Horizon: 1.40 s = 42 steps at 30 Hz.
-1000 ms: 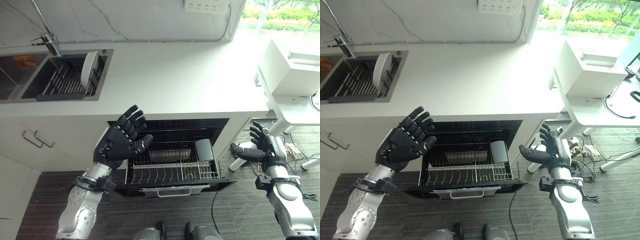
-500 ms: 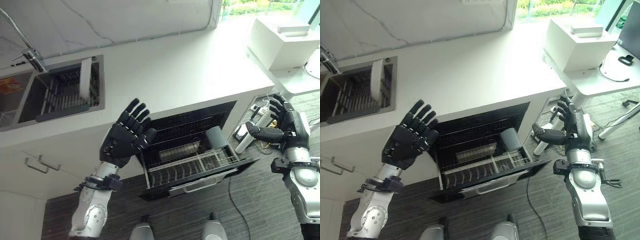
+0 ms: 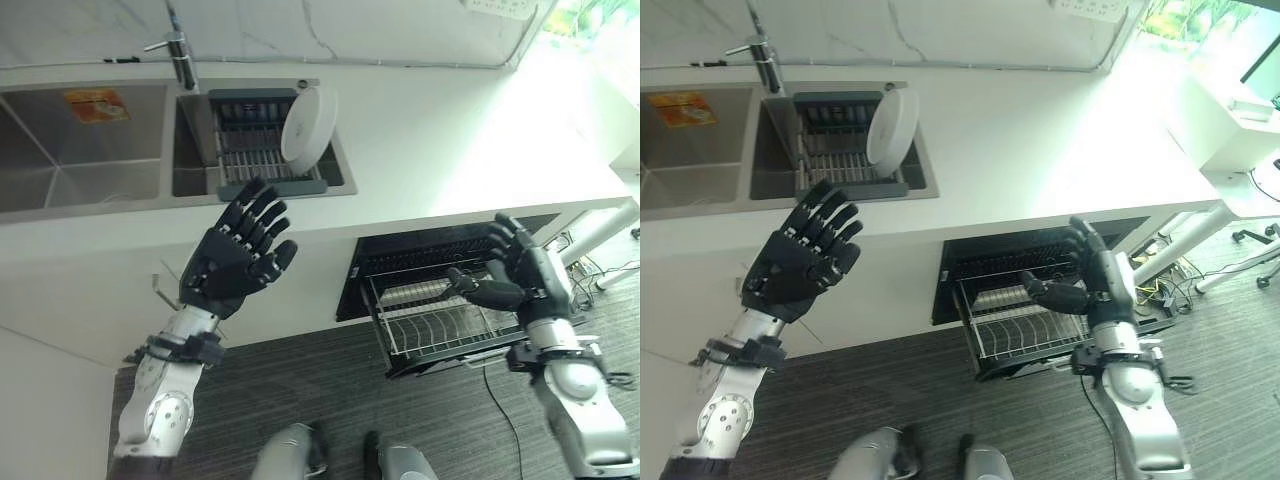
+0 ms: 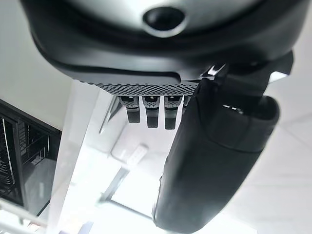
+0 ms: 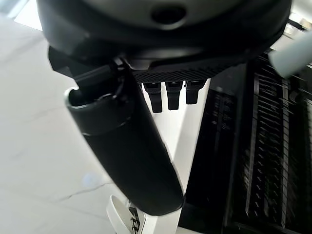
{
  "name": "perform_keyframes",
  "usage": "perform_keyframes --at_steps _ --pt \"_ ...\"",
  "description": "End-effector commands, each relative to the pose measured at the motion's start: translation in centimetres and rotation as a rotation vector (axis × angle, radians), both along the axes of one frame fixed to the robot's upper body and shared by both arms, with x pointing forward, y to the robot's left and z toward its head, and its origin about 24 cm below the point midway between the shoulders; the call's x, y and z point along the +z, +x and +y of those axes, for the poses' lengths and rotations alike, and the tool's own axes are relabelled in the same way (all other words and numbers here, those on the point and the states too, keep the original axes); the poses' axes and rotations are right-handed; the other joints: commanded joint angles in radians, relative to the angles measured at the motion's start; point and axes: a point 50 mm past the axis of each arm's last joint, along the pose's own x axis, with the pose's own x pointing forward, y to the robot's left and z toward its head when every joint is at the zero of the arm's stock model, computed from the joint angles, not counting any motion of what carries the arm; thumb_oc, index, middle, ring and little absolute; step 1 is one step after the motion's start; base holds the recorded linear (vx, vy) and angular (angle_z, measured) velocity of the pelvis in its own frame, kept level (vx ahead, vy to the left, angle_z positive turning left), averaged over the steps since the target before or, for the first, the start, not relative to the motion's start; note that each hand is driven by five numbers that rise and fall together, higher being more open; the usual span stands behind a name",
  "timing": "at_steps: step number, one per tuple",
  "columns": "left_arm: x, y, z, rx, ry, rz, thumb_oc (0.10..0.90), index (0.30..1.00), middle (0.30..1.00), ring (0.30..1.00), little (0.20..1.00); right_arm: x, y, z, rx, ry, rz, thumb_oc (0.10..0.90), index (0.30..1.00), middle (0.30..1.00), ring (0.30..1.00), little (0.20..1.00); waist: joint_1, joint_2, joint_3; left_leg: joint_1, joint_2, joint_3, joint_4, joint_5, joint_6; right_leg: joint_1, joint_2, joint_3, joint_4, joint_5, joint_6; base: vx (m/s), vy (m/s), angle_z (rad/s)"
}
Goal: Place the dishes in the dishwasher.
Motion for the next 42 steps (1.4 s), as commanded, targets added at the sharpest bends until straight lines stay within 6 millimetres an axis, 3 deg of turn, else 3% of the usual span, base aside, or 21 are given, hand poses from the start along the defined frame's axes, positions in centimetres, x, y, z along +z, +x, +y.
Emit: perform_keyframes --at_steps 1,5,7,10,20,23,24,27,29,33,36,42 --pt "4.7 -1.0 -1.4 -0.060 0.038 -0.285 0.800 0.900 0.900 0.900 0.900 5.6 0.3 -2.6 -0.069 -0.058 -0.281 0.800 0.900 0.900 0.900 0.900 -0.018 0.015 -0.117 0.151 -0.045 0.021 -0.250 0.047 -0.016 0.029 0.088 -0.036 -0.175 0.113 -0.032 0.10 0.056 0.14" --pt "5.2 -1.2 -1.5 -0.071 0.001 -0.326 0.800 0.900 0.900 0.900 0.900 5.6 0.4 -2.3 -0.067 -0.048 -0.281 0.800 0.900 0.900 0.900 0.900 -0.010 0.021 -0.121 0.156 -0.059 0.017 -0.250 0.039 -0.011 0.028 0.082 -0.042 -0.175 0.111 -0.028 0.07 -0.060 0.19" --pt "7.0 -2.1 -1.3 -0.026 0.071 -0.465 0.800 0.900 0.900 0.900 0.900 5.9 0.7 -1.4 -0.038 -0.030 -0.306 0.800 0.900 0.900 0.900 0.900 0.001 0.030 -0.128 0.170 -0.059 0.014 -0.250 0.031 -0.008 0.042 0.095 -0.047 -0.175 0.096 -0.037 0.18 -0.192 -0.05" --pt "7.8 -2.4 -1.1 0.017 0.094 -0.517 0.800 0.900 0.900 0.900 0.900 6.5 0.7 -0.4 0.030 -0.038 -0.344 0.800 0.900 0.900 0.900 0.900 0.002 0.035 -0.134 0.180 -0.056 0.016 -0.250 0.027 -0.007 0.055 0.107 -0.047 -0.175 0.081 -0.048 0.12 -0.160 0.07" --pt "8.0 -3.1 -0.9 0.071 0.099 -0.579 0.800 0.900 0.900 0.900 0.900 7.5 0.5 1.4 0.191 -0.045 -0.416 0.800 0.900 0.900 0.900 0.900 0.011 0.040 -0.140 0.226 -0.047 0.036 -0.250 0.036 -0.029 0.078 0.129 -0.066 -0.175 0.050 -0.073 0.09 -0.164 -0.03" --pt "8.8 -3.9 -0.9 0.093 0.054 -0.665 0.800 0.900 0.900 0.900 0.900 7.6 -0.1 1.3 0.196 -0.048 -0.430 0.800 0.900 0.900 0.900 0.900 0.035 0.002 -0.111 0.243 -0.063 0.062 -0.245 0.238 -0.090 0.100 0.081 -0.071 -0.175 0.049 -0.096 0.09 -0.214 -0.01" --pt "8.9 -4.0 -1.0 0.099 0.052 -0.684 0.800 0.900 0.900 0.900 0.900 7.6 -0.1 1.3 0.192 -0.049 -0.433 0.800 0.900 0.900 0.900 0.900 0.037 -0.005 -0.100 0.222 -0.059 0.069 -0.208 0.257 -0.100 0.106 0.072 -0.073 -0.175 0.053 -0.101 0.02 -0.127 0.01" --pt "9.5 -4.7 -0.8 0.151 0.050 -0.741 0.800 0.900 0.900 0.900 0.900 7.5 0.0 1.4 0.179 -0.041 -0.439 0.800 0.900 0.900 0.900 0.900 0.034 0.001 -0.081 0.182 -0.003 0.116 -0.250 0.219 -0.093 0.117 0.068 -0.086 -0.175 0.056 -0.093 0.03 0.032 0.32" --pt "9.5 -5.0 -0.1 0.186 0.037 -0.744 0.800 0.900 0.900 0.900 0.900 7.5 0.1 1.5 0.186 -0.047 -0.434 0.800 0.900 0.900 0.900 0.900 0.029 0.038 -0.082 0.114 0.057 0.102 -0.250 0.163 -0.099 0.124 0.096 -0.081 -0.175 0.046 -0.080 0.05 0.188 0.43" --pt "9.2 -4.7 0.2 0.224 0.001 -0.720 0.800 0.900 0.900 0.900 0.900 7.6 0.0 1.6 0.201 -0.061 -0.427 0.800 0.900 0.900 0.900 0.900 0.028 0.064 -0.095 0.028 0.116 0.064 -0.250 0.212 -0.135 0.147 0.125 -0.062 -0.175 0.005 -0.092 0.11 0.200 0.00" --pt "8.7 -4.9 0.5 0.232 0.007 -0.699 0.800 0.900 0.900 0.900 0.900 7.5 -0.4 1.0 0.194 -0.058 -0.419 0.800 0.900 0.900 0.900 0.900 0.027 0.068 -0.102 0.023 0.122 0.078 -0.250 0.196 -0.135 0.154 0.115 -0.072 -0.175 -0.007 -0.088 0.13 0.224 -0.23" --pt "9.0 -5.3 1.5 0.276 -0.044 -0.699 0.800 0.900 0.900 0.900 0.900 7.2 -1.0 1.0 0.198 -0.050 -0.401 0.800 0.900 0.900 0.900 0.900 0.037 0.065 -0.134 0.062 0.066 0.044 -0.250 0.144 -0.098 0.160 0.078 -0.091 -0.175 -0.004 -0.067 0.11 0.199 -0.05"
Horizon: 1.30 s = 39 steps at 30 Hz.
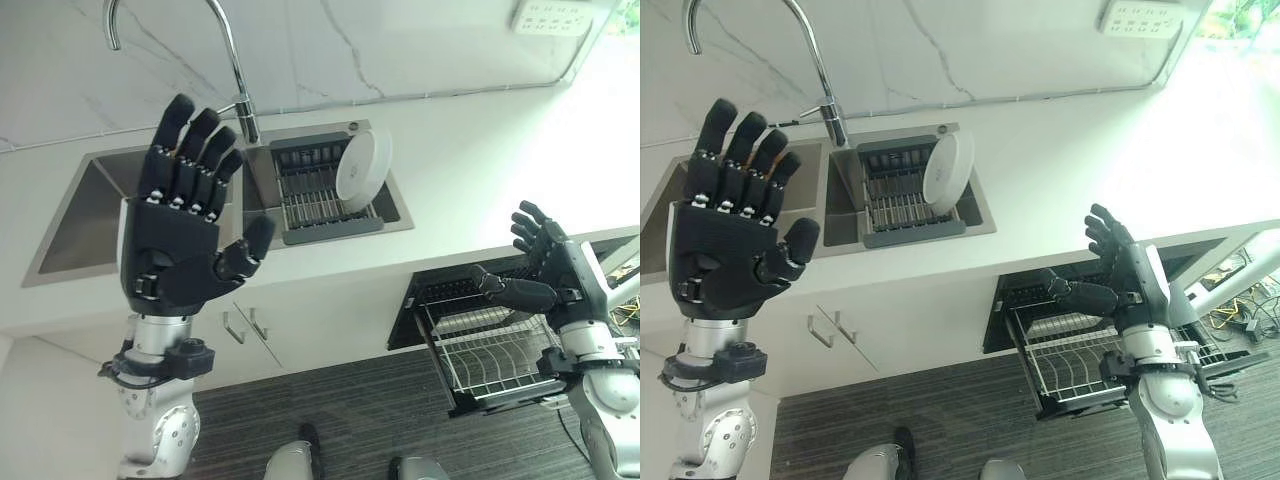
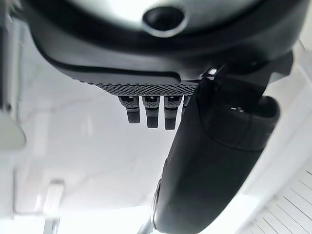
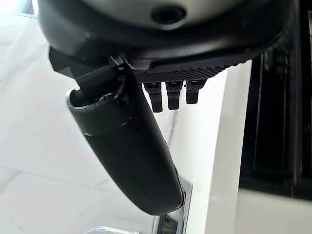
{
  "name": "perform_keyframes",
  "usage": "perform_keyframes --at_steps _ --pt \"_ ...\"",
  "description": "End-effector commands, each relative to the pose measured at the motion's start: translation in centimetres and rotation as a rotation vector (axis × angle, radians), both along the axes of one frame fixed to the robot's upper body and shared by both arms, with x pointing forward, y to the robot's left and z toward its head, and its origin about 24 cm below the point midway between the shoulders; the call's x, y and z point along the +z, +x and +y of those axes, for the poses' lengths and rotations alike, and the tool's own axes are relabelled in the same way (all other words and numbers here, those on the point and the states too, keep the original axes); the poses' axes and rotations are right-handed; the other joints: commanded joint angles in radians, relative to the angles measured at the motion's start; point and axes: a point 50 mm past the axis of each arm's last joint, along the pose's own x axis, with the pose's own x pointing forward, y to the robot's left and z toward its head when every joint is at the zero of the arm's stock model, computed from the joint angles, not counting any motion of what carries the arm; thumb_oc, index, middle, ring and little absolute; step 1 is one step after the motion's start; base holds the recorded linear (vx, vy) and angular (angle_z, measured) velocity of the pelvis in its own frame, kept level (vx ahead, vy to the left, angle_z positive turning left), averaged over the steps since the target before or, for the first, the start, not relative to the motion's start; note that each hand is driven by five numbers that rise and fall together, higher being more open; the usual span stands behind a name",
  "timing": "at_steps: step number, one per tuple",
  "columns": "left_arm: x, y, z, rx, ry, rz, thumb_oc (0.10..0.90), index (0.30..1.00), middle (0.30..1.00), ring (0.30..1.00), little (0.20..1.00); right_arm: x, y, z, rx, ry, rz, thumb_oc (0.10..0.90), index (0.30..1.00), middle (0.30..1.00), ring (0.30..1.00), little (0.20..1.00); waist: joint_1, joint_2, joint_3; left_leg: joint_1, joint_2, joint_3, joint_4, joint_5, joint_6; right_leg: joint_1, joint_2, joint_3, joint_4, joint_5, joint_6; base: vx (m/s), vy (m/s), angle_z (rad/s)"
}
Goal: Place the dishes in the dishwasher.
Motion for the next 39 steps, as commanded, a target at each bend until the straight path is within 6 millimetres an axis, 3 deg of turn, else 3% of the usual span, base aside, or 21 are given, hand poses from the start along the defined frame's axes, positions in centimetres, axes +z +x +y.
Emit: perform_keyframes --at_steps 1,6,10,12,15,18,24,29,39 --pt "4.0 -0.9 0.1 0.015 -0.003 -0.248 0.800 0.900 0.900 0.900 0.900 6.2 1.1 1.9 0.086 -0.039 -0.328 0.800 0.900 0.900 0.900 0.900 0.017 -0.014 -0.104 0.044 0.032 -0.062 -0.010 -0.099 -0.093 -0.002 0.090 -0.069 -0.020 0.000 -0.033 0.10 0.182 0.29" --pt "4.8 -0.4 -0.9 -0.003 0.046 -0.261 0.800 0.900 0.900 0.900 0.900 6.8 1.3 2.0 0.047 0.000 -0.381 0.800 0.900 0.900 0.900 0.900 0.029 -0.036 -0.108 0.069 -0.022 -0.087 -0.010 -0.133 -0.055 -0.005 0.043 -0.082 -0.020 0.028 -0.003 0.09 0.171 0.18" --pt "5.2 -0.2 -1.2 -0.022 0.075 -0.259 0.800 0.900 0.900 0.900 0.900 6.6 1.6 2.3 0.027 0.025 -0.387 0.800 0.900 0.900 0.900 0.900 0.037 -0.035 -0.107 0.074 -0.045 -0.100 -0.010 -0.146 -0.031 0.013 0.032 -0.090 -0.020 0.035 0.005 0.11 0.160 -0.02" --pt "5.2 -0.4 -1.4 -0.027 0.131 -0.273 0.800 0.900 0.900 0.900 0.900 5.9 1.6 2.1 0.000 0.134 -0.393 0.800 0.900 0.900 0.900 0.900 0.028 -0.033 -0.093 0.082 -0.065 -0.138 -0.010 -0.149 -0.001 0.033 0.060 -0.081 -0.020 0.142 0.013 0.19 0.168 -0.01" --pt "5.4 0.0 -1.6 -0.029 0.138 -0.262 0.800 0.900 0.900 0.900 0.900 5.9 1.4 2.4 -0.005 0.130 -0.426 0.800 0.900 0.900 0.900 0.900 0.019 -0.034 -0.074 0.089 -0.061 -0.138 -0.010 -0.151 -0.008 -0.037 0.046 -0.079 -0.020 0.115 0.005 0.09 -0.043 0.00" --pt "5.7 0.5 -1.8 -0.040 0.165 -0.242 0.800 0.900 0.900 0.900 0.900 6.9 1.5 2.5 0.016 0.145 -0.497 0.800 0.900 0.900 0.900 0.900 -0.010 -0.044 -0.062 0.120 -0.047 -0.114 -0.010 -0.186 -0.013 -0.141 0.031 -0.024 -0.020 0.147 0.025 0.14 -0.235 -0.03" --pt "5.3 0.8 -2.6 -0.044 0.150 -0.197 0.800 0.900 0.900 0.900 0.900 8.7 1.1 2.0 -0.113 0.071 -0.634 0.800 0.900 0.900 0.900 0.900 -0.003 -0.043 -0.089 0.146 -0.027 -0.084 -0.010 -0.207 -0.019 -0.119 0.057 -0.030 -0.020 0.096 0.003 0.13 -0.234 0.15" --pt "4.9 0.9 -2.8 -0.069 0.146 -0.177 0.800 0.900 0.900 0.900 0.900 8.7 2.0 1.9 0.030 0.209 -0.556 0.800 0.900 0.900 0.900 0.900 0.002 -0.030 -0.096 0.157 0.006 -0.070 -0.010 -0.196 -0.047 -0.094 0.057 -0.065 -0.020 0.071 -0.016 0.07 -0.171 -0.08" --pt "3.8 1.4 -2.8 -0.091 0.143 -0.123 0.800 0.900 0.900 0.900 0.900 8.3 4.2 1.7 0.134 0.185 -0.412 0.800 0.900 0.900 0.900 0.900 0.018 -0.030 -0.113 0.174 0.011 -0.092 -0.010 -0.203 -0.064 -0.064 0.049 -0.093 -0.020 0.051 -0.022 0.05 -0.028 0.09"
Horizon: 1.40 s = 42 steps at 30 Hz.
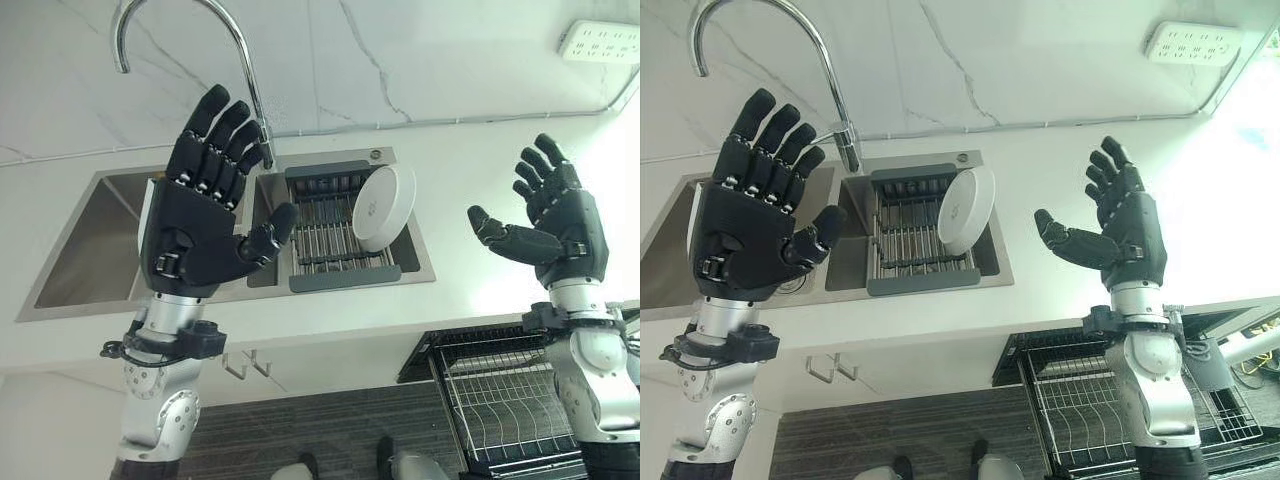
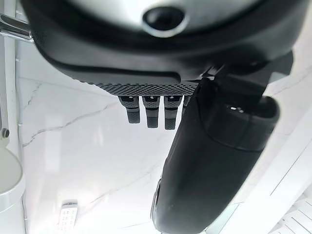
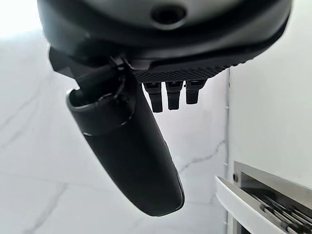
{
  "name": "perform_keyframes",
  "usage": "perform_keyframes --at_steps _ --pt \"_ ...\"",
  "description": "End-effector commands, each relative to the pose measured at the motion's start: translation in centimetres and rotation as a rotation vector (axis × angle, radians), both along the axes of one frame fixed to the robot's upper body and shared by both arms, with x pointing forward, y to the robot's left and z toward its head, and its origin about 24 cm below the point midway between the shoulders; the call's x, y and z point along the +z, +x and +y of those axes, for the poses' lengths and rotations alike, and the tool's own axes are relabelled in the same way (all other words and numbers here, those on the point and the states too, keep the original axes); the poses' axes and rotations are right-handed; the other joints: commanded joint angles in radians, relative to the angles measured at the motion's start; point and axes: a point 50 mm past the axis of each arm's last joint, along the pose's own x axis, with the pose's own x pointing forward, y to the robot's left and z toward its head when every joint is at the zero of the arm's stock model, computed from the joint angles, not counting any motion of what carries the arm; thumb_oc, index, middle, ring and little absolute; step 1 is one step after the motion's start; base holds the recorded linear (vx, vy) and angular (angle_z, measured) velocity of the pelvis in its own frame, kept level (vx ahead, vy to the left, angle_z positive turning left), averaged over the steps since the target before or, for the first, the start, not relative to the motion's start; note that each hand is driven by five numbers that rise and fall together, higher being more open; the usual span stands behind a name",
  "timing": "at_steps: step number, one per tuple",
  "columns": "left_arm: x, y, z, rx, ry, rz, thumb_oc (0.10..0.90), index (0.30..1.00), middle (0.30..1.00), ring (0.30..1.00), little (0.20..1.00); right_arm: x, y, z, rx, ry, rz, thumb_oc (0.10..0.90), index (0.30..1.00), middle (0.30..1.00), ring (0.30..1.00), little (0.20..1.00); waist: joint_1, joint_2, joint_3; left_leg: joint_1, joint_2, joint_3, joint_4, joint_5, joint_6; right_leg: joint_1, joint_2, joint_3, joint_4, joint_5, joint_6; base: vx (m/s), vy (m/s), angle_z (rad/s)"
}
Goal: Place the dishes in the dishwasher.
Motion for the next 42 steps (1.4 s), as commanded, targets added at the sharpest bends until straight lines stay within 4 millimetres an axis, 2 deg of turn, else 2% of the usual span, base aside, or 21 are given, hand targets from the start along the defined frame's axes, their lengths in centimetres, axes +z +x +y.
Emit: perform_keyframes --at_steps 1,7,13,22,29,42 --pt "3.0 -0.3 -0.8 -0.054 0.037 -0.177 0.800 0.900 0.900 0.900 0.900 4.8 0.3 0.8 0.098 0.014 -0.229 0.800 0.900 0.900 0.900 0.900 0.013 -0.033 -0.088 0.007 -0.017 -0.001 0.079 -0.143 0.009 0.045 -0.043 -0.033 0.029 -0.102 0.074 0.02 0.026 0.07" --pt "2.7 0.6 -1.2 -0.070 0.045 -0.152 0.800 0.900 0.900 0.900 0.900 2.1 3.2 0.5 0.132 0.169 -0.023 0.800 0.900 0.900 0.900 0.900 0.034 -0.048 -0.102 0.015 -0.026 -0.014 0.079 -0.151 0.014 0.061 -0.050 -0.045 0.029 -0.107 0.073 0.03 0.045 0.07" --pt "2.9 1.0 -1.4 -0.072 0.050 -0.146 0.800 0.900 0.900 0.900 0.900 1.0 4.2 0.5 0.141 0.280 0.045 0.800 0.900 0.900 0.900 0.900 0.041 -0.053 -0.105 0.020 -0.032 -0.019 0.079 -0.156 0.021 0.069 -0.052 -0.046 0.029 -0.110 0.072 0.01 0.017 0.06" --pt "3.2 1.7 -1.9 -0.078 0.055 -0.133 0.800 0.900 0.900 0.900 0.900 -0.7 5.8 0.0 0.062 0.413 0.181 0.800 0.900 0.900 0.900 0.900 0.053 -0.053 -0.106 0.031 -0.035 -0.023 0.079 -0.160 0.025 0.085 -0.052 -0.047 0.029 -0.114 0.069 0.01 0.014 0.03" --pt "3.2 1.9 -1.9 -0.081 0.051 -0.122 0.800 0.900 0.900 0.900 0.900 -1.1 6.2 0.2 0.077 0.423 0.211 0.800 0.900 0.900 0.900 0.900 0.057 -0.053 -0.106 0.034 -0.036 -0.024 0.079 -0.160 0.025 0.091 -0.052 -0.048 0.029 -0.116 0.068 0.00 0.000 0.00" --pt "3.3 2.1 -2.0 -0.083 0.051 -0.119 0.800 0.900 0.900 0.900 0.900 -0.7 6.8 0.9 0.125 0.420 0.216 0.800 0.900 0.900 0.900 0.900 0.065 -0.056 -0.106 0.032 -0.036 -0.027 0.079 -0.155 0.024 0.096 -0.052 -0.053 0.029 -0.119 0.067 0.00 0.000 0.00"
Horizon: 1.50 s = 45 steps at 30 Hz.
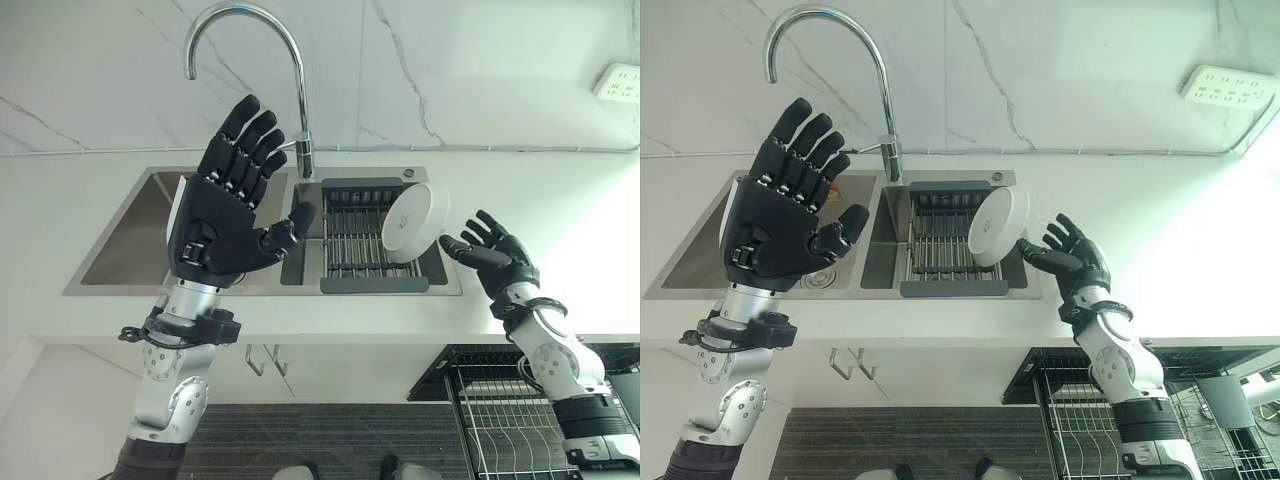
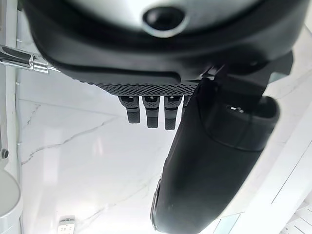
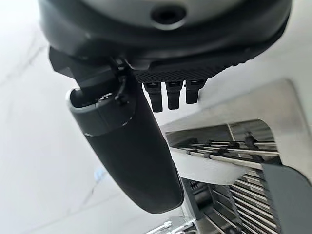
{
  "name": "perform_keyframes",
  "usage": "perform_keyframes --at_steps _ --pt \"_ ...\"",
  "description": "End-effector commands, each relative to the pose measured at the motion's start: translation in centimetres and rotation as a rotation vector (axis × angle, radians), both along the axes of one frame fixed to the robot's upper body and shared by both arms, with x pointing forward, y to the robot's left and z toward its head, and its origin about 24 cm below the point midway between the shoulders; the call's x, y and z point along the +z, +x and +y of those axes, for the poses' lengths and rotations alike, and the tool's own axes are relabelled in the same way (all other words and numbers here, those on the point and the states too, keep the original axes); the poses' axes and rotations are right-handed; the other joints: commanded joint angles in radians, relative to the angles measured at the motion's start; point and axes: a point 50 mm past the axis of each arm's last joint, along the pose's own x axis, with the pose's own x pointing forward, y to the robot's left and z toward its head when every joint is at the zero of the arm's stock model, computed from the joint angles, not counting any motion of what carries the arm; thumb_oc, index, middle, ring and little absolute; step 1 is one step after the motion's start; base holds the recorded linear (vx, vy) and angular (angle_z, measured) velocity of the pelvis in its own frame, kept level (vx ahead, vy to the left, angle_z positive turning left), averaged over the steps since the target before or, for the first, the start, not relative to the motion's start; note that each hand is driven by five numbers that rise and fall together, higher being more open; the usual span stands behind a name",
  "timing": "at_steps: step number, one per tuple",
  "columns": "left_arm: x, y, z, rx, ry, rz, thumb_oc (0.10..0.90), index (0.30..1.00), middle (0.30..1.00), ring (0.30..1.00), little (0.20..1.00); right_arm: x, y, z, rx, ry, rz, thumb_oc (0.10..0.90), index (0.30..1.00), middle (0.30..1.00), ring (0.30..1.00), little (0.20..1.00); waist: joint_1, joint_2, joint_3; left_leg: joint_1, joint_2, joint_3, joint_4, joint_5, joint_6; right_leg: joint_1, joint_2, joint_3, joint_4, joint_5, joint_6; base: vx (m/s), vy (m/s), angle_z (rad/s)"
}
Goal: Place the dishes in the dishwasher.
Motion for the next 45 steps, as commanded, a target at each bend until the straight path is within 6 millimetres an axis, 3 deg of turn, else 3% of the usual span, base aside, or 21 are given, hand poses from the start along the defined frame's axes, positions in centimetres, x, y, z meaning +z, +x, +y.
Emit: perform_keyframes --at_steps 1,9,28,45 --pt "3.4 0.3 -0.9 -0.046 0.025 -0.168 0.800 0.900 0.900 0.900 0.900 5.6 2.0 -0.1 0.010 0.039 -0.238 0.800 0.900 0.900 0.900 0.900 0.014 -0.036 -0.083 0.022 -0.011 0.006 0.053 -0.146 0.003 0.057 -0.023 -0.022 0.023 -0.114 0.055 0.00 0.000 0.00" --pt "3.4 0.4 -1.0 -0.046 0.022 -0.163 0.800 0.900 0.900 0.900 0.900 6.3 2.6 0.1 0.038 0.041 -0.239 0.800 0.900 0.900 0.900 0.900 0.021 -0.041 -0.087 0.020 -0.009 0.003 0.053 -0.141 -0.001 0.058 -0.023 -0.029 0.023 -0.117 0.054 0.00 0.000 0.00" --pt "3.6 0.8 -1.0 -0.057 0.011 -0.155 0.800 0.900 0.900 0.900 0.900 5.2 3.7 -0.2 0.060 0.050 -0.147 0.800 0.900 0.900 0.900 0.900 0.035 -0.039 -0.090 0.017 0.000 -0.001 0.053 -0.132 -0.011 0.066 -0.024 -0.042 0.023 -0.123 0.051 0.00 0.000 0.00" --pt "3.6 0.8 -1.1 -0.061 0.020 -0.143 0.800 0.900 0.900 0.900 0.900 5.4 4.4 -0.3 0.081 0.018 -0.109 0.800 0.900 0.900 0.900 0.900 0.052 -0.038 -0.089 0.013 -0.002 -0.011 0.053 -0.125 -0.014 0.071 -0.031 -0.056 0.023 -0.124 0.051 0.00 0.000 0.02"
